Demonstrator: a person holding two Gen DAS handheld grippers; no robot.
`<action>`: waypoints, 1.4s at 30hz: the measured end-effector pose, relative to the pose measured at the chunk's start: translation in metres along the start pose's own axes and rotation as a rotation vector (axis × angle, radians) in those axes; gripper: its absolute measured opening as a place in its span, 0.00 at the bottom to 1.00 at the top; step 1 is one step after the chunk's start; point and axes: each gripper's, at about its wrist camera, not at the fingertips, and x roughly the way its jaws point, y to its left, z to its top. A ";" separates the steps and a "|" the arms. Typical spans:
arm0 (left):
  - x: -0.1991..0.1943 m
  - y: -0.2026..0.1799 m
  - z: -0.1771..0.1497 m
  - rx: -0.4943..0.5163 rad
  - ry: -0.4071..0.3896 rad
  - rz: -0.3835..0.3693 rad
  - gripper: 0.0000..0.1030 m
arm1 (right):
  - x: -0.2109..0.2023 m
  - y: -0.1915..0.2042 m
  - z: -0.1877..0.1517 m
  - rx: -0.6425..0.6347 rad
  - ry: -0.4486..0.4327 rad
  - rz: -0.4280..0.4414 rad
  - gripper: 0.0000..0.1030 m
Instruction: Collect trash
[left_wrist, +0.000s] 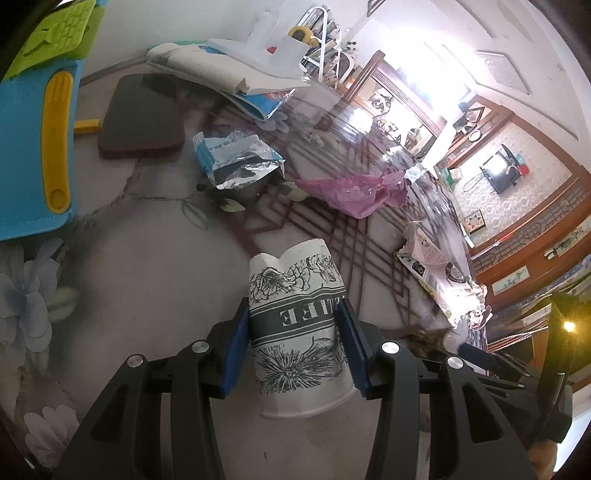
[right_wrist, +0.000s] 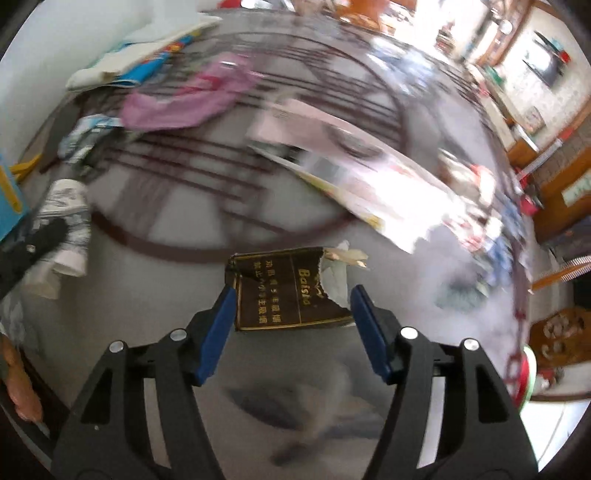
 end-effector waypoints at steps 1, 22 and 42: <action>0.001 -0.001 0.000 0.002 0.004 -0.002 0.43 | 0.000 -0.010 -0.002 0.029 0.003 -0.023 0.65; 0.010 -0.017 -0.014 0.047 0.052 -0.031 0.44 | 0.026 -0.050 -0.006 0.665 0.040 0.363 0.72; 0.010 -0.017 -0.015 0.041 0.064 -0.050 0.44 | -0.009 -0.014 0.023 0.174 -0.092 0.192 0.21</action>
